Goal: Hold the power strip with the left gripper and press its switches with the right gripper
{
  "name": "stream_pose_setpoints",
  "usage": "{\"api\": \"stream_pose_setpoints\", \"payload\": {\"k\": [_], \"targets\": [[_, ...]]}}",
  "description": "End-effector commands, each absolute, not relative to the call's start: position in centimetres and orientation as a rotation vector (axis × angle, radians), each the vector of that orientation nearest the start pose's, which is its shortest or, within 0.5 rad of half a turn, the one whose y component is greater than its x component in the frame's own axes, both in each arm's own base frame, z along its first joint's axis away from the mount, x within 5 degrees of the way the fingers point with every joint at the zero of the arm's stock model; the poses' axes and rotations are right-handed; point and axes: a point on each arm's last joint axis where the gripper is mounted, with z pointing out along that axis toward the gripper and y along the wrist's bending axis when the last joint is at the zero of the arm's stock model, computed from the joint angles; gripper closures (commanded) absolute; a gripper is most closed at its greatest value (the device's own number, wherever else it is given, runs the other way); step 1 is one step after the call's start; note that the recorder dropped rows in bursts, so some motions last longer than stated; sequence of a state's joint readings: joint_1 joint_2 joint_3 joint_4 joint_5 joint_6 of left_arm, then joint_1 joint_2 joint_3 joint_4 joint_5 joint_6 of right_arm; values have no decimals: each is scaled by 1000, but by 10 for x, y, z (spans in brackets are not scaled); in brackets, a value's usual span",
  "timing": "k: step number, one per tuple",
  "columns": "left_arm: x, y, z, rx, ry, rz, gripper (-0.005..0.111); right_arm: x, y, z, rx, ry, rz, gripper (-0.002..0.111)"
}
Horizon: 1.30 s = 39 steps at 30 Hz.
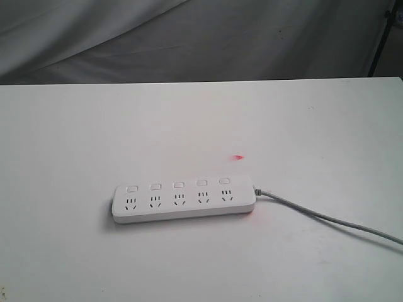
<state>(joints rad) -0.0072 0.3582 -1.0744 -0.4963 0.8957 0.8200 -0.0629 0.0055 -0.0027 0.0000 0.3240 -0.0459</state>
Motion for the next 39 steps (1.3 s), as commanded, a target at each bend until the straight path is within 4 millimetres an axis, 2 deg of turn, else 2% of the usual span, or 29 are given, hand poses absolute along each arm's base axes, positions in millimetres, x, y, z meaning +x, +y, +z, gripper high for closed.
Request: {"api": "stream_pose_setpoints", "payload": {"k": [1, 4, 7, 10, 13, 25, 29, 35, 39], "targets": [[-55, -25, 445, 535, 1369, 119, 107, 54, -4, 184, 24, 1809, -81, 102], [-80, -19, 438, 429, 1335, 153, 107, 54, -4, 184, 24, 1809, -81, 102], [-100, -15, 431, 281, 1317, 271, 107, 54, -4, 184, 24, 1809, -81, 102], [-112, -17, 425, 189, 1296, 346, 107, 54, -4, 184, 24, 1809, -81, 102], [-115, -17, 425, 173, 1297, 353, 107, 54, -4, 184, 24, 1809, -81, 102], [-110, -17, 420, 160, 1340, 325, 107, 54, -4, 184, 24, 1809, -81, 102], [-108, -19, 419, 150, 1336, 268, 107, 54, -4, 184, 24, 1809, -81, 102], [-77, -14, 410, 107, 1286, 240, 107, 54, -4, 184, 24, 1809, -81, 102], [-52, -6, 393, 14, 1309, 217, 107, 54, -4, 184, 24, 1809, -81, 102]]}}
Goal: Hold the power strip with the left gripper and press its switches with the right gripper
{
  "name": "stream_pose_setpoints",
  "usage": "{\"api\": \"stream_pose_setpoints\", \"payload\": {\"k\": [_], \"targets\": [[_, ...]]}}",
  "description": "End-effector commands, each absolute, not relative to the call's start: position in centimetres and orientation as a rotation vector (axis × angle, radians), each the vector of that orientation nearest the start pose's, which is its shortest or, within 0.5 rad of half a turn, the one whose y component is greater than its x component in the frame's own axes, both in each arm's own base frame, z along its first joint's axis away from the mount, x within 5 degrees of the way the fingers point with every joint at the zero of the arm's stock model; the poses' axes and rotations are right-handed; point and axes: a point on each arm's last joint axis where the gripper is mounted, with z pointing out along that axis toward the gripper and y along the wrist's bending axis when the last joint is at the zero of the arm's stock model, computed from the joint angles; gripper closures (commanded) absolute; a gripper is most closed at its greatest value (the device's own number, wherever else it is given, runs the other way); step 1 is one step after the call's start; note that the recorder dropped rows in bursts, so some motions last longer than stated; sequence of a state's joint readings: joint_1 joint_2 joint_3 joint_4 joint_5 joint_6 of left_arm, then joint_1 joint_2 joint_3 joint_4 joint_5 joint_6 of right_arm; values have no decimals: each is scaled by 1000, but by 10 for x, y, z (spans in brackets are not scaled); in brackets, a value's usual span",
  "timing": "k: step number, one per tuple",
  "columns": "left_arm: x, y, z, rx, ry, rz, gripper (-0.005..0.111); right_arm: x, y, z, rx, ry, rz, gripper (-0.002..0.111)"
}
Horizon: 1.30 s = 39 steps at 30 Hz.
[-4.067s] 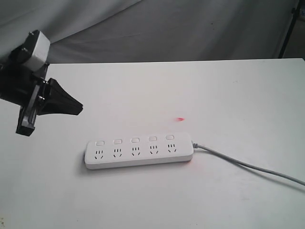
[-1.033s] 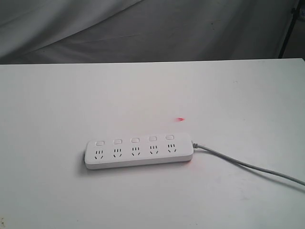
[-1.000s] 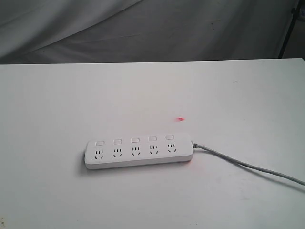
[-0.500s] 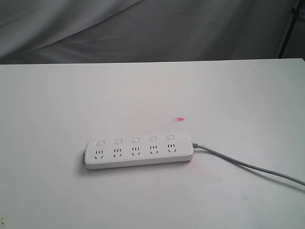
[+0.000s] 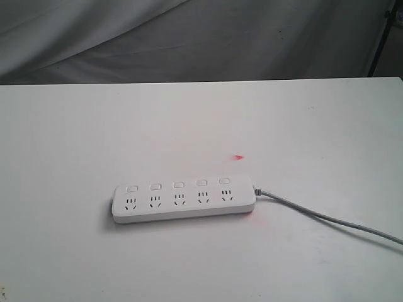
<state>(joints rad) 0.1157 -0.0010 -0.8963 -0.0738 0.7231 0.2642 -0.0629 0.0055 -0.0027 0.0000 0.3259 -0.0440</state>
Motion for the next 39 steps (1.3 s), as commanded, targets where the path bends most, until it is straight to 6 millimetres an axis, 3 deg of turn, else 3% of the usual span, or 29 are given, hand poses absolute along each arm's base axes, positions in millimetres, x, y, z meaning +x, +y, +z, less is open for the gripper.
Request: {"api": "stream_pose_setpoints", "payload": {"k": [1, 9, 18, 27, 39], "targets": [[-45, -3, 387, -13, 1328, 220, 107, 54, -4, 184, 24, 1809, -81, 102], [5, 8, 333, -56, 1381, 272, 107, 54, -4, 184, 24, 1809, -81, 102], [38, 9, 273, -14, 1449, 247, 107, 54, -4, 184, 24, 1809, -81, 102], [52, 9, 221, -33, 1605, 207, 107, 54, -4, 184, 24, 1809, -81, 102], [55, 10, 192, -47, 1725, 196, 107, 54, -4, 184, 24, 1809, -81, 102]]}}
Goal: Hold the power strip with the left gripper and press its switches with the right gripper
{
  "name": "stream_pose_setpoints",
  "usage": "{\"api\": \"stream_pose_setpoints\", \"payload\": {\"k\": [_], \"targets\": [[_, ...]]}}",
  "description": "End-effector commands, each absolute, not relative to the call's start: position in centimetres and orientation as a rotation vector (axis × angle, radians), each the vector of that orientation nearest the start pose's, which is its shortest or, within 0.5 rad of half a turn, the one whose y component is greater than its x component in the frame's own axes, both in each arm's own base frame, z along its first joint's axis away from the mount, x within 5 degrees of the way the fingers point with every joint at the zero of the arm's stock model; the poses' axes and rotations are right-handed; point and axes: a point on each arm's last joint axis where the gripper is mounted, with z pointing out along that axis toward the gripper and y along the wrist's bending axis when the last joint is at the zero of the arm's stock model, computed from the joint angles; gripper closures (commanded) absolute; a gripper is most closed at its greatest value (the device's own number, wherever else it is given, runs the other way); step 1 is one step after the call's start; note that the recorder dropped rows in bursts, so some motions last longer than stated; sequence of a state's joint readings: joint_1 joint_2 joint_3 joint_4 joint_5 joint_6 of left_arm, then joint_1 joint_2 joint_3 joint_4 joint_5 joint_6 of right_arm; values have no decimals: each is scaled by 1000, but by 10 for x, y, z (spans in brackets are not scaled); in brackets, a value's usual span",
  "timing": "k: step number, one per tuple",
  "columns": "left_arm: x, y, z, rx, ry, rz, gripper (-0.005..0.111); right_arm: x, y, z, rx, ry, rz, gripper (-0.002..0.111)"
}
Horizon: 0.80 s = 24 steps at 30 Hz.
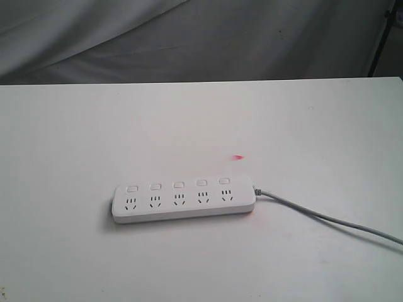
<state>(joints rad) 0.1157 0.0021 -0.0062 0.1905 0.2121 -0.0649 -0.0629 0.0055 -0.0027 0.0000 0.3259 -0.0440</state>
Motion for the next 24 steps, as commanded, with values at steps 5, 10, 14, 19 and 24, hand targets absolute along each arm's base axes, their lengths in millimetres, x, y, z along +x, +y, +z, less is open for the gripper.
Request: {"api": "stream_pose_setpoints", "payload": {"k": [5, 10, 14, 19, 24], "targets": [[54, 10, 188, -69, 1769, 179, 107, 54, -4, 184, 24, 1809, -81, 102], [54, 10, 188, -67, 1767, 179, 107, 54, -4, 184, 24, 1809, -81, 102], [54, 10, 188, -67, 1767, 179, 107, 54, -4, 184, 24, 1809, -81, 102], [54, 10, 188, -66, 1767, 180, 107, 54, -4, 184, 24, 1809, -81, 102], [54, 10, 188, -66, 1767, 180, 107, 54, -4, 184, 24, 1809, -81, 102]]}}
